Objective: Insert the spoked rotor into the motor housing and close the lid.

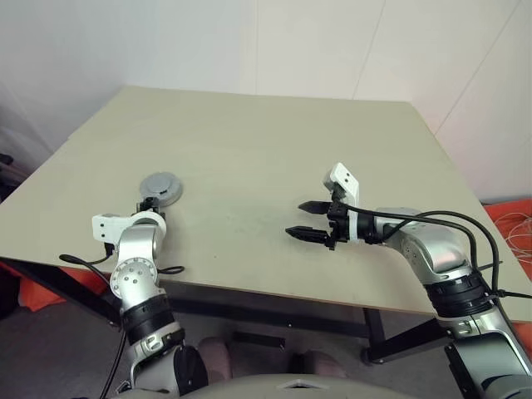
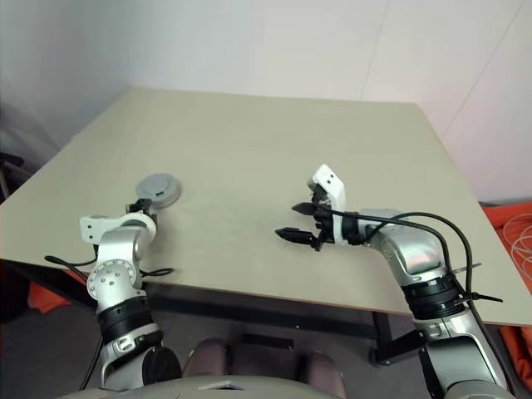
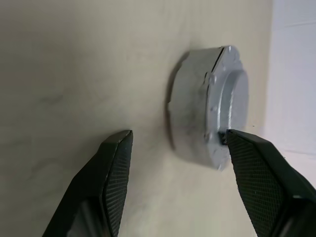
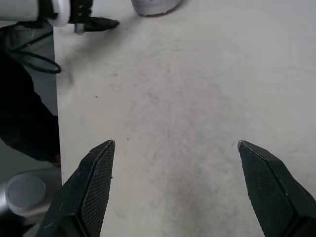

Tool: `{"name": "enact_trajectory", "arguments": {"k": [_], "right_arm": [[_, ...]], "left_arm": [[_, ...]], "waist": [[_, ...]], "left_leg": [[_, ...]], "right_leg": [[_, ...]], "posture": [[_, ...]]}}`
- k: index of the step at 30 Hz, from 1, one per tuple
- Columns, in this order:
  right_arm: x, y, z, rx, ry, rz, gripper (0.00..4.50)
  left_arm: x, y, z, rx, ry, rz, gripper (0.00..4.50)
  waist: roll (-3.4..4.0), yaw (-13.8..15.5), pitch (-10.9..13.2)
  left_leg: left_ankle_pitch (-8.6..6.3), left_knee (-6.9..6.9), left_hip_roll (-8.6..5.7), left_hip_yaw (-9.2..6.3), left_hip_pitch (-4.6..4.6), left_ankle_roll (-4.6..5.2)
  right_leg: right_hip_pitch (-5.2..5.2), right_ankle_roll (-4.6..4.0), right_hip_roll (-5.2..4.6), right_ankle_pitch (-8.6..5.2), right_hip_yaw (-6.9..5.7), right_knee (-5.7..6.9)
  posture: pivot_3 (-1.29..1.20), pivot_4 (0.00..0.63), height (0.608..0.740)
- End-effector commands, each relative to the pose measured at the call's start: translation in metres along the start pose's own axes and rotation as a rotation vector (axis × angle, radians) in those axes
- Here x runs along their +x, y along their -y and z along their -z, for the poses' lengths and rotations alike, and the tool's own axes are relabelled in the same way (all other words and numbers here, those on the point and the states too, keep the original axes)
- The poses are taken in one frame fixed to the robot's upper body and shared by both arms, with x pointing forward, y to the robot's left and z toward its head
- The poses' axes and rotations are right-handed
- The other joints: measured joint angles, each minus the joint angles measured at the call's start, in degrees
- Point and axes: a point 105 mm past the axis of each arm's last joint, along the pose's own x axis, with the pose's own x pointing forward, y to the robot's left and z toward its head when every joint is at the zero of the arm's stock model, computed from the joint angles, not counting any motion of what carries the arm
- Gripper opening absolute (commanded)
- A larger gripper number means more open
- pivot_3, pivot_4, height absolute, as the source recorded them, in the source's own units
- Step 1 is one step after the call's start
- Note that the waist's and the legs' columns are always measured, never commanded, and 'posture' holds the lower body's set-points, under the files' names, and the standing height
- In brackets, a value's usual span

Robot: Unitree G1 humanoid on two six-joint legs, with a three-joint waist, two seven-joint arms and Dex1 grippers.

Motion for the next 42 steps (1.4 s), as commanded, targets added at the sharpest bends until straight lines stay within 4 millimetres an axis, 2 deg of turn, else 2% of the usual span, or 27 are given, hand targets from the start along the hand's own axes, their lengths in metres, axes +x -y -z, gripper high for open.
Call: {"name": "enact_trajectory", "arguments": {"k": [1,3,7,9,11,13,14,16,18,21,23,26,29,30,31,33,42], "right_arm": [[-0.003,0.000,-0.013,-0.062,0.057,0.002,4.50],[-0.003,0.003,-0.011,-0.075,0.060,0.017,4.50],[-0.004,0.010,-0.007,-0.050,0.089,0.053,4.50],[-0.004,0.017,-0.002,-0.042,0.118,0.091,4.50],[-0.006,0.027,0.001,-0.033,0.142,0.150,4.50],[-0.010,0.034,0.000,-0.036,0.169,0.192,4.50],[-0.013,0.036,0.000,-0.046,0.176,0.202,4.50],[-0.016,0.036,0.002,-0.063,0.182,0.211,4.50],[-0.021,0.038,0.004,-0.087,0.192,0.226,4.50],[-0.030,0.039,0.006,-0.128,0.208,0.238,4.50],[-0.033,0.043,0.010,-0.148,0.194,0.247,4.50],[-0.034,0.047,0.011,-0.151,0.190,0.253,4.50],[-0.034,0.049,0.008,-0.157,0.199,0.264,4.50],[-0.034,0.049,0.008,-0.158,0.202,0.267,4.50],[-0.034,0.049,0.007,-0.159,0.203,0.268,4.50],[-0.035,0.050,0.007,-0.161,0.206,0.272,4.50],[-0.041,0.047,0.011,-0.145,0.218,0.273,4.50]], "left_arm": [[-0.019,0.038,0.026,0.380,-0.087,0.230,3.21],[-0.021,0.046,0.028,0.665,-0.057,0.315,3.21],[-0.021,0.053,0.035,1.071,-0.046,0.471,3.21],[-0.020,0.055,0.034,1.283,0.032,0.521,3.21],[-0.015,0.059,0.025,1.321,0.125,0.546,3.21],[-0.019,0.068,0.029,1.373,0.164,0.730,3.21],[-0.019,0.068,0.030,1.452,0.193,0.800,3.21],[-0.016,0.064,0.031,1.544,0.217,0.863,3.21],[-0.011,0.063,0.029,1.482,0.168,0.923,3.21],[-0.008,0.061,0.028,1.578,0.148,1.056,3.21],[-0.009,0.057,0.027,1.524,0.063,1.117,3.21],[-0.015,0.063,0.020,1.400,0.056,1.195,3.21],[-0.013,0.062,0.019,1.374,0.029,1.198,3.21],[-0.013,0.059,0.021,1.390,0.005,1.205,3.56],[-0.014,0.056,0.025,1.397,-0.034,1.222,3.71],[-0.015,0.055,0.028,1.414,-0.049,1.250,4.40],[-0.019,0.045,0.037,1.336,-0.239,1.290,4.48]], "waist": [[0.00,0.1,0.0],[-0.02,0.2,0.0],[0.02,0.1,0.0],[0.02,0.0,0.0],[0.09,-0.2,0.0],[0.09,-0.5,0.0],[0.09,-0.6,0.0],[0.10,-0.9,-0.1],[0.15,-1.1,-0.1],[0.16,-1.2,-0.1],[0.16,-1.3,-0.1],[0.16,-1.3,-0.1],[0.19,-1.3,-0.1],[0.21,-1.3,-0.1],[0.23,-1.3,-0.1],[0.23,-1.3,-0.1],[0.23,-1.3,-0.1]], "left_leg": [[0.01,0.02,0.00,-0.02,0.02,-0.01],[0.01,0.06,0.01,-0.04,-0.06,0.00],[0.00,0.06,0.02,-0.05,-0.01,0.04],[0.00,0.05,0.02,-0.05,0.04,0.05],[-0.02,0.04,0.01,-0.05,0.04,0.08],[-0.02,0.03,0.00,-0.03,0.03,0.08],[-0.02,0.03,0.00,-0.03,0.02,0.08],[-0.01,0.00,0.01,-0.04,0.03,0.07],[-0.02,-0.06,0.00,-0.04,0.07,0.07],[-0.04,-0.08,-0.01,0.01,0.09,0.10],[-0.04,-0.10,0.01,0.01,0.11,0.11],[-0.06,-0.10,0.00,0.07,0.18,0.14],[-0.08,-0.13,0.00,0.11,0.33,0.17],[-0.08,-0.14,0.00,0.11,0.39,0.16],[-0.07,-0.15,0.01,0.12,0.45,0.16],[-0.07,-0.15,0.00,0.13,0.50,0.15],[-0.07,-0.16,0.01,0.14,0.50,0.16]], "right_leg": [[-0.05,0.00,0.00,0.00,-0.02,0.01],[-0.20,0.01,0.02,0.00,-0.07,0.01],[-0.16,0.01,0.00,0.00,-0.07,0.01],[-0.15,0.00,0.00,0.00,-0.06,0.01],[-0.15,0.00,-0.01,0.00,-0.04,0.01],[-0.16,-0.01,-0.02,0.01,-0.03,0.01],[-0.15,-0.01,-0.02,0.01,-0.03,0.01],[-0.16,-0.02,-0.01,0.01,-0.03,0.02],[-0.14,-0.02,-0.02,0.01,-0.03,0.02],[-0.15,-0.05,-0.03,0.02,-0.02,0.02],[-0.15,-0.08,-0.03,0.03,-0.02,0.03],[-0.13,-0.14,-0.04,0.06,0.03,0.05],[-0.06,-0.19,-0.05,0.06,0.04,0.09],[-0.03,-0.19,-0.05,0.06,0.04,0.09],[0.00,-0.19,-0.05,0.06,0.04,0.10],[0.06,-0.18,-0.05,0.05,0.05,0.09],[0.05,-0.21,-0.06,0.07,0.07,0.11]], "posture": [[0.00,0.000,0.740],[0.00,0.000,0.740],[0.00,0.000,0.740],[0.00,0.000,0.740],[0.00,0.000,0.740],[0.00,0.000,0.740],[0.00,0.000,0.740],[0.00,0.000,0.740],[0.00,0.000,0.740],[0.00,0.000,0.740],[0.00,0.000,0.740],[0.00,0.000,0.740],[0.00,0.000,0.740],[0.00,0.000,0.740],[0.00,0.000,0.740],[0.00,0.000,0.740],[0.00,0.000,0.740]]}}
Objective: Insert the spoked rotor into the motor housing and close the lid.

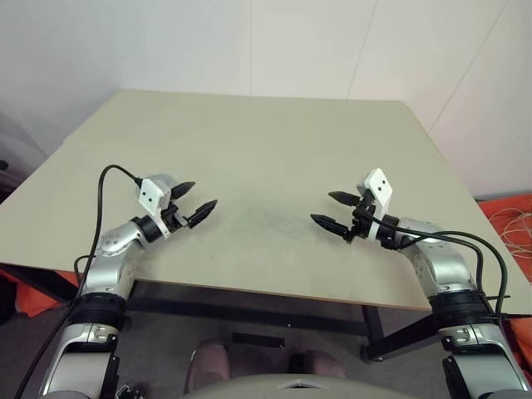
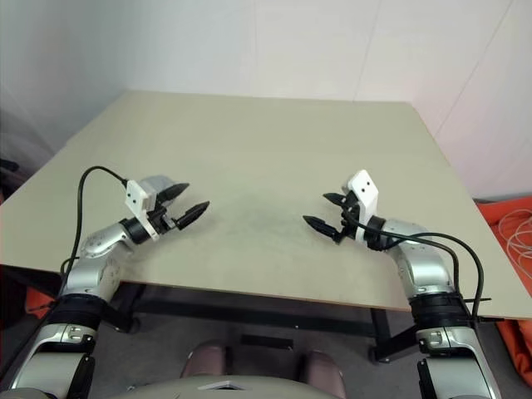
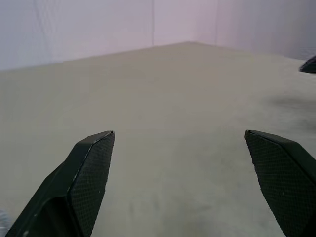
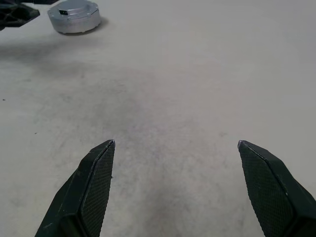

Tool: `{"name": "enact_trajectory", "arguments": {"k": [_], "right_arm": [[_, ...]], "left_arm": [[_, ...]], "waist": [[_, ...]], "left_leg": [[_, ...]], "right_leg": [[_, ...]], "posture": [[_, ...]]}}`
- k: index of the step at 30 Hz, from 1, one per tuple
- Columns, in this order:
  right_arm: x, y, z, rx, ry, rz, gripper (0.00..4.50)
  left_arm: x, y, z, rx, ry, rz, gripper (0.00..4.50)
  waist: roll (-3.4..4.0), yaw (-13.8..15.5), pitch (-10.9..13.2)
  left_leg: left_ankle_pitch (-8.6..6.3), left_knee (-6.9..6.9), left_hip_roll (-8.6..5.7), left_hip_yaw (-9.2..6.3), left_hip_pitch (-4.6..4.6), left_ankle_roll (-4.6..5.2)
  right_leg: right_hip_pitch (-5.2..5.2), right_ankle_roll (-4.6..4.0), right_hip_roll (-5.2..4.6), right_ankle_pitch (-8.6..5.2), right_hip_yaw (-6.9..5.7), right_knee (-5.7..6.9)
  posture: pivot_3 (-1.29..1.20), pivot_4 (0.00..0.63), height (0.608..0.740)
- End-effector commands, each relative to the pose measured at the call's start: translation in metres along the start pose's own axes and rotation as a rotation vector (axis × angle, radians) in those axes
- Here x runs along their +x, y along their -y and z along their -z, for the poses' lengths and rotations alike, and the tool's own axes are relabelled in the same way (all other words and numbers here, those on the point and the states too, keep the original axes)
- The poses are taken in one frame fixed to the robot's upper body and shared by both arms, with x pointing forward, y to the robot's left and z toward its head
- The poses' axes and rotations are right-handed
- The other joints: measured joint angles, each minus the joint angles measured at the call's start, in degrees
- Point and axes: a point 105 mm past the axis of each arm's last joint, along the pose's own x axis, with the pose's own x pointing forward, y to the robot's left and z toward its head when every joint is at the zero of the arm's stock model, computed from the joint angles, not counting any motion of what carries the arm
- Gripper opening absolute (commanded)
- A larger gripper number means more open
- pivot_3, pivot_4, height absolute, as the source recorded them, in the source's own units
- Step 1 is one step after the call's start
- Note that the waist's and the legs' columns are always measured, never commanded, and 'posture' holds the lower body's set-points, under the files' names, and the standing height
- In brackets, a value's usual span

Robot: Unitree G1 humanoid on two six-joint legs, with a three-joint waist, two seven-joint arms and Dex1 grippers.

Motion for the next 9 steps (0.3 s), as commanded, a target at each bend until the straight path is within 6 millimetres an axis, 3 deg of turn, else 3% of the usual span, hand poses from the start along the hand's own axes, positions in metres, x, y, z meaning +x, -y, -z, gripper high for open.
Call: {"name": "enact_trajectory", "arguments": {"k": [1,9], "right_arm": [[-0.0055,0.0024,-0.0153,-0.034,0.056,0.006,4.50],[-0.0067,0.0049,-0.0101,-0.015,0.060,0.020,4.50]], "left_arm": [[-0.0011,-0.0022,-0.0104,-0.004,0.009,0.036,4.48],[-0.0037,0.0034,-0.0051,-0.015,-0.005,0.043,4.48]], "waist": [[0.01,0.0,0.0],[0.01,0.0,0.0]], "left_leg": [[0.00,-0.01,0.00,0.00,0.00,0.00],[0.00,-0.02,-0.01,0.02,0.01,0.00]], "right_leg": [[0.00,0.00,0.00,0.00,0.00,0.00],[-0.01,0.01,0.00,-0.01,0.01,-0.01]], "posture": [[0.00,0.000,0.740],[0.00,0.000,0.740]]}}
